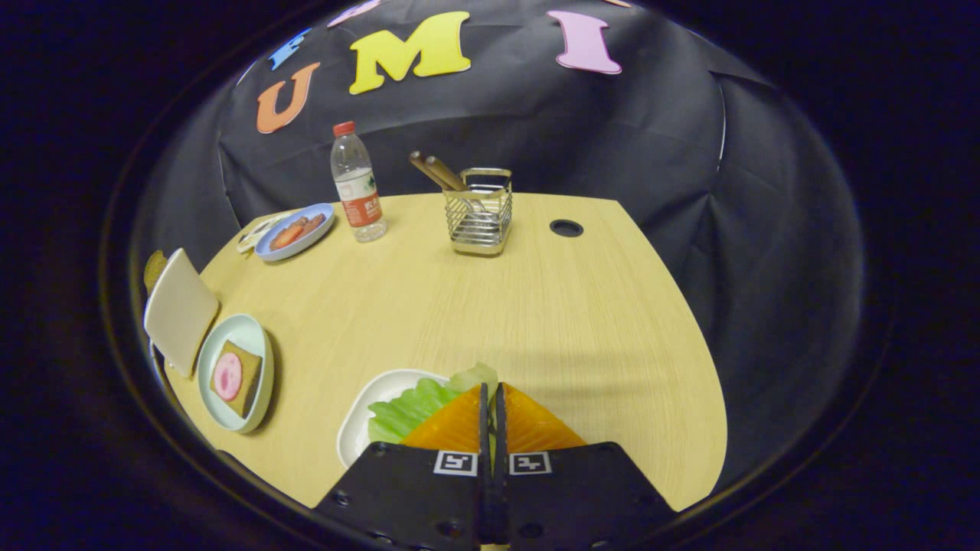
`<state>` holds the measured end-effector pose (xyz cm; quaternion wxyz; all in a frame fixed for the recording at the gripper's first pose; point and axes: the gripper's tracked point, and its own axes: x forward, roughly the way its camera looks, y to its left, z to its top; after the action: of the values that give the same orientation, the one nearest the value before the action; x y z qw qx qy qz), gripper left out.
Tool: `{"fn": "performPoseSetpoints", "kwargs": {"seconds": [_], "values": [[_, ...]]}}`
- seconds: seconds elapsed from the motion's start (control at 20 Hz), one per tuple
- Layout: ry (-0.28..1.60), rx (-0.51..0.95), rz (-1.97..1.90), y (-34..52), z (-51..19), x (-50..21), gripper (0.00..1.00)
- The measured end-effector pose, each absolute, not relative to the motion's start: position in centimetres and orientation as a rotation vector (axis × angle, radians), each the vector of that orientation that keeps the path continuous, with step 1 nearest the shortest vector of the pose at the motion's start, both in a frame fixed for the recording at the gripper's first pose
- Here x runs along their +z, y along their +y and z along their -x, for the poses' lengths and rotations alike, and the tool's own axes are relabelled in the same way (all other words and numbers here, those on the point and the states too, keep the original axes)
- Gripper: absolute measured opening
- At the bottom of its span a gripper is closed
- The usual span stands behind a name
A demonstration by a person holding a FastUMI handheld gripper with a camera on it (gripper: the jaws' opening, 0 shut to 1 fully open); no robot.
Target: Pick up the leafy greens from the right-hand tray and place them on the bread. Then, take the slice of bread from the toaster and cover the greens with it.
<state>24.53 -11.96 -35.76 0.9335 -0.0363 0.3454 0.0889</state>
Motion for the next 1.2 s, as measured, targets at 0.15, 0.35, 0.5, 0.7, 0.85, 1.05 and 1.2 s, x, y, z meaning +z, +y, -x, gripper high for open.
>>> {"fn": "performPoseSetpoints", "kwargs": {"seconds": [0.15,0.35,0.5,0.7,0.85,1.05,1.2], "values": [[0.664,0.171,0.08,-10.5,-23.1,-33.1,0.01],[0.62,0.153,0.065,-7.9,-20.5,-30.4,0.01],[0.602,0.14,0.066,-5.6,-18.2,-28.9,0.0],[0.569,0.152,0.082,-1.5,-14.9,-26.9,0.01],[0.557,0.178,0.082,2.6,-12.3,-25.7,0.01],[0.544,0.237,0.077,8.9,-9.9,-24.6,0.01],[0.556,0.287,0.049,14.1,-9.3,-24.8,0.0]]}}
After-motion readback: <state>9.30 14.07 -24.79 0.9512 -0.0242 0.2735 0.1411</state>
